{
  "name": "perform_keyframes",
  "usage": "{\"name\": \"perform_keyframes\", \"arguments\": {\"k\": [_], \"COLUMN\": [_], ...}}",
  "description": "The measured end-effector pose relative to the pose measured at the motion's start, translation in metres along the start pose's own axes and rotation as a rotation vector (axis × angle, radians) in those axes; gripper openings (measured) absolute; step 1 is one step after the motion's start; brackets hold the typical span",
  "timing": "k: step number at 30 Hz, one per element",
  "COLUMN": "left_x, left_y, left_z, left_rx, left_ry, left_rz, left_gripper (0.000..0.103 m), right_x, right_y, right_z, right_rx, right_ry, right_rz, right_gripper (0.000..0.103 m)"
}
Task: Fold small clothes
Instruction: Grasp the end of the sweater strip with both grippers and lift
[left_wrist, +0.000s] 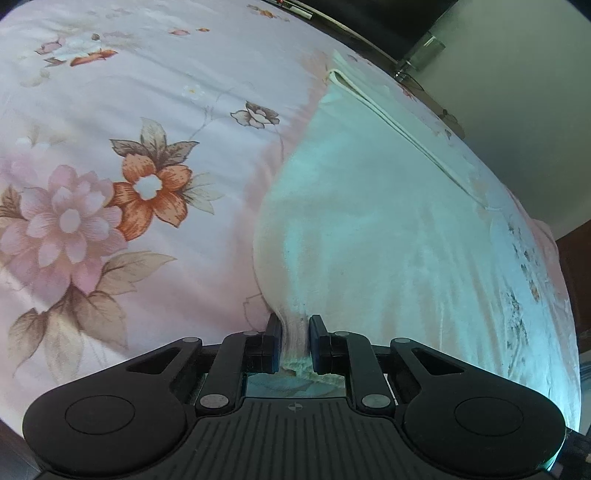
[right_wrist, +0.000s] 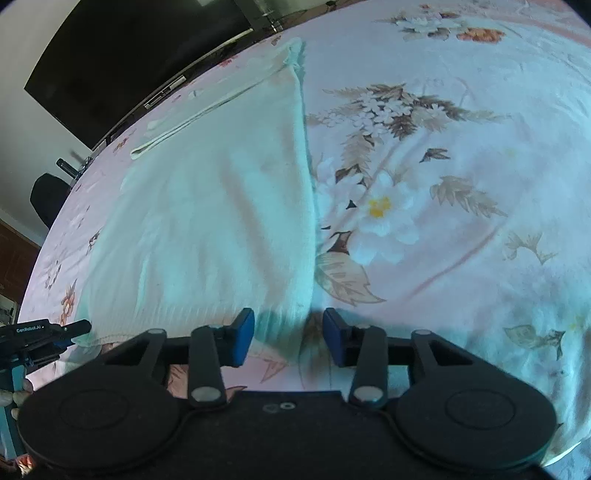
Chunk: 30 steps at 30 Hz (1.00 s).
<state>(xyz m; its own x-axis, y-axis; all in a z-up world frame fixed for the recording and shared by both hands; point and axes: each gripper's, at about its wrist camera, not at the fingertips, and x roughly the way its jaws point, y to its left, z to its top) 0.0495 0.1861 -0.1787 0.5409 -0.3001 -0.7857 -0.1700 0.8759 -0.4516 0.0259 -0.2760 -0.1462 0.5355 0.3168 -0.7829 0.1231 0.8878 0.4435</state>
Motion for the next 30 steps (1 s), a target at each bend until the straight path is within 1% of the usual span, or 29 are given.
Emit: {"name": "perform_keyframes", "arguments": {"k": [1, 3, 4, 5, 6, 9, 10, 12, 17, 21, 24, 30], "left_x": [0.001, 0.004, 0.004, 0.005, 0.006, 0.007, 0.005, -0.001, -0.019, -0.033, -0.037, -0.029], "left_y": [-0.001, -0.003, -0.003, -0.004, -0.004, -0.006, -0.008, -0.016, -0.039, -0.064, -0.079, -0.105], "left_z": [0.000, 0.001, 0.001, 0.001, 0.001, 0.006, 0.009, 0.018, 0.055, 0.086, 0.111, 0.167], "left_rx": [0.003, 0.007, 0.011, 0.016, 0.017, 0.022, 0.025, 0.049, 0.092, 0.141, 0.178, 0.204], "left_ry": [0.002, 0.011, 0.012, 0.010, 0.008, 0.006, 0.000, -0.038, -0.130, -0.195, -0.224, -0.277], "left_rz": [-0.008, -0.024, -0.032, -0.033, -0.038, -0.061, -0.075, -0.093, -0.145, -0.187, -0.202, -0.231], "left_gripper": [0.011, 0.010, 0.010, 0.010, 0.010, 0.009, 0.009, 0.009, 0.009, 0.009, 0.009, 0.009], "right_x": [0.002, 0.006, 0.006, 0.007, 0.009, 0.013, 0.013, 0.007, -0.009, -0.024, -0.031, -0.026], "right_y": [0.000, 0.003, 0.005, 0.007, 0.007, 0.009, 0.009, 0.013, 0.029, 0.036, 0.041, 0.054], "right_z": [0.001, 0.002, 0.002, 0.002, 0.001, 0.002, 0.004, 0.010, 0.031, 0.056, 0.082, 0.133], "right_rx": [0.013, 0.013, 0.008, 0.005, 0.012, 0.009, 0.027, 0.048, 0.047, 0.064, 0.063, 0.079], "right_ry": [0.004, 0.013, 0.021, 0.033, 0.050, 0.054, 0.049, 0.023, -0.059, -0.147, -0.203, -0.278], "right_rz": [0.008, 0.021, 0.024, 0.033, 0.051, 0.042, 0.055, 0.113, 0.196, 0.251, 0.266, 0.291], "right_gripper": [0.040, 0.039, 0.032, 0.018, 0.013, 0.012, 0.011, 0.010, 0.010, 0.010, 0.010, 0.009]}}
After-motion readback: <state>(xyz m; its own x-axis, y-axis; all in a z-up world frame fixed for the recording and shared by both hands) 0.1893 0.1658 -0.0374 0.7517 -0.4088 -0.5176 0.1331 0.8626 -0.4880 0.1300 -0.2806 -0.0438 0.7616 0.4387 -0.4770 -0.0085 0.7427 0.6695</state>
